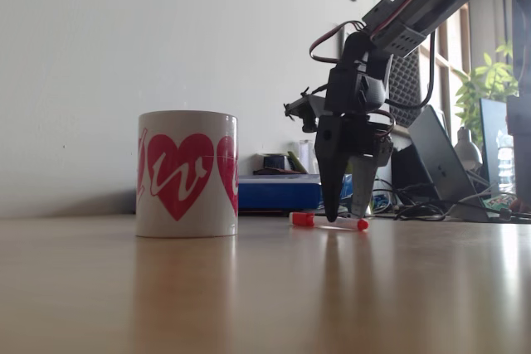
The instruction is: Grab the pen and place it in the cup.
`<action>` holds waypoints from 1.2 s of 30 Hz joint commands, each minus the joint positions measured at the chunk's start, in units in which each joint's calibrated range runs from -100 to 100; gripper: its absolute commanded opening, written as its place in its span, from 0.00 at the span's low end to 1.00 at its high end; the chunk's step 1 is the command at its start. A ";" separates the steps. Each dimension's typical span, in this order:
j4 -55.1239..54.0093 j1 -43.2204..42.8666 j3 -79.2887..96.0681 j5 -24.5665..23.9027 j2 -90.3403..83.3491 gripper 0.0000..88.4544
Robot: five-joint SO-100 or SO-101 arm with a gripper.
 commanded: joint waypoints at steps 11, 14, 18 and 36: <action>6.61 -0.48 -12.90 0.25 8.47 0.20; 8.59 -1.48 -14.99 0.25 10.55 0.20; 11.86 -3.57 -17.52 0.30 13.37 0.20; 13.32 -1.82 -19.51 1.51 15.36 0.20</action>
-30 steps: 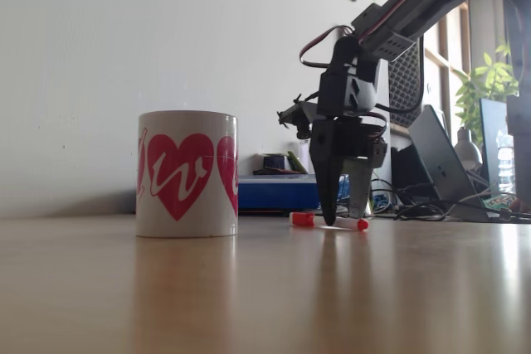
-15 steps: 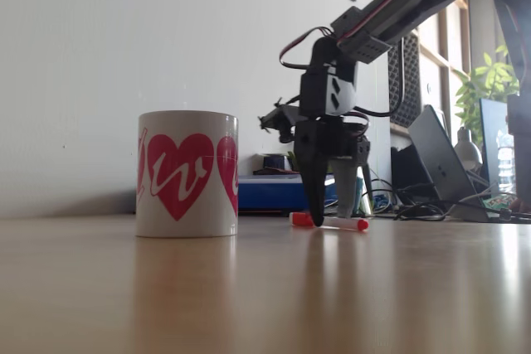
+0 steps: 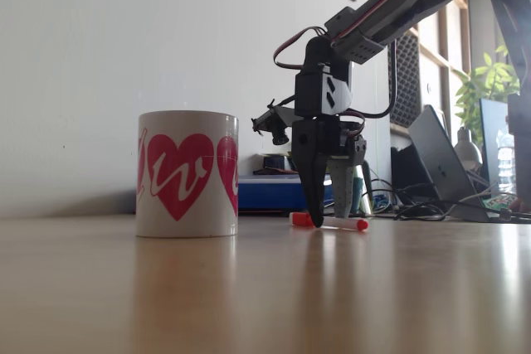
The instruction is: Grab the pen and place it in the cup.
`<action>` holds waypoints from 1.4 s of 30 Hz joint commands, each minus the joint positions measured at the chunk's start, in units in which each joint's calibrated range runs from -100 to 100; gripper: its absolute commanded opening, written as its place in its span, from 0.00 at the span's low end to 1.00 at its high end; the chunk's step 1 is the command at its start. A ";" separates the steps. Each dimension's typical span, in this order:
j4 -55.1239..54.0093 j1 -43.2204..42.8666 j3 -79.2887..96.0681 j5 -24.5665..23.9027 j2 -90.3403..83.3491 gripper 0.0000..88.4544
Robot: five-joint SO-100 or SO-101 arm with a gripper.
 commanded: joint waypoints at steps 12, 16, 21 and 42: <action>0.18 2.29 -0.73 -0.37 0.88 0.20; 0.18 2.29 -0.73 -0.31 0.96 0.19; 0.18 2.29 -0.55 -0.31 0.96 0.03; 0.27 1.71 1.63 0.11 -12.65 0.01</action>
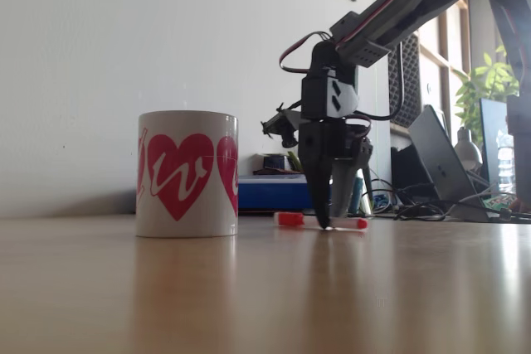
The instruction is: Grab the pen and place it in the cup.
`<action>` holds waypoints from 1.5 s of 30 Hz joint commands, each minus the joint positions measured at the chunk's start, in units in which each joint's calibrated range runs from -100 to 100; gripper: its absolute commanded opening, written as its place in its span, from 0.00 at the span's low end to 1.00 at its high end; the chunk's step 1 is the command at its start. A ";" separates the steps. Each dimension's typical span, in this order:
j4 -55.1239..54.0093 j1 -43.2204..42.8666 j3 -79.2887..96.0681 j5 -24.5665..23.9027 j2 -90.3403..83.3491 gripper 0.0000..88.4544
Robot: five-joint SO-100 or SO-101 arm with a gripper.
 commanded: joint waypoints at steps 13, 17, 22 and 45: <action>-0.41 -6.18 8.27 2.41 -36.42 0.01; -1.10 -10.10 10.71 3.20 -45.05 0.01; -2.65 -14.02 12.97 3.20 -54.26 0.01; -38.35 -21.53 24.83 3.25 -49.53 0.01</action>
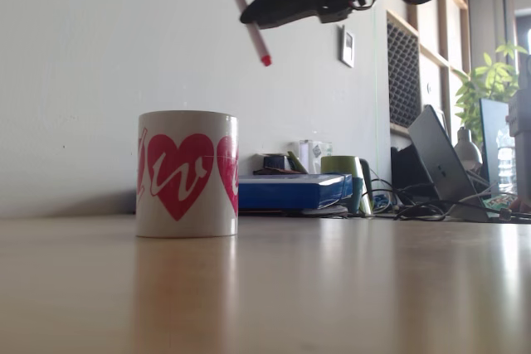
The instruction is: Grab the pen and place it in the cup.
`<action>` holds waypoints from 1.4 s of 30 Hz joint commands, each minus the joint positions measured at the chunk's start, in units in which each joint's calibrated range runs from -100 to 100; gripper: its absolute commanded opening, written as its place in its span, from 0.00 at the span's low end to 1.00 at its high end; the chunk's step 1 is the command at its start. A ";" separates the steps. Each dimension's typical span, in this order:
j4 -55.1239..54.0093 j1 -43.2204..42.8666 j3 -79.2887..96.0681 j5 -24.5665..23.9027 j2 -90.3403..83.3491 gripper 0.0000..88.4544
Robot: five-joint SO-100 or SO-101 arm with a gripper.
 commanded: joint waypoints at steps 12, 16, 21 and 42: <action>-11.59 0.49 -7.02 -0.15 12.97 0.01; -13.40 0.49 -7.02 -0.30 15.30 0.01; -15.12 0.49 -6.48 -0.41 17.62 0.01; -22.52 0.40 -6.66 -0.15 27.99 0.01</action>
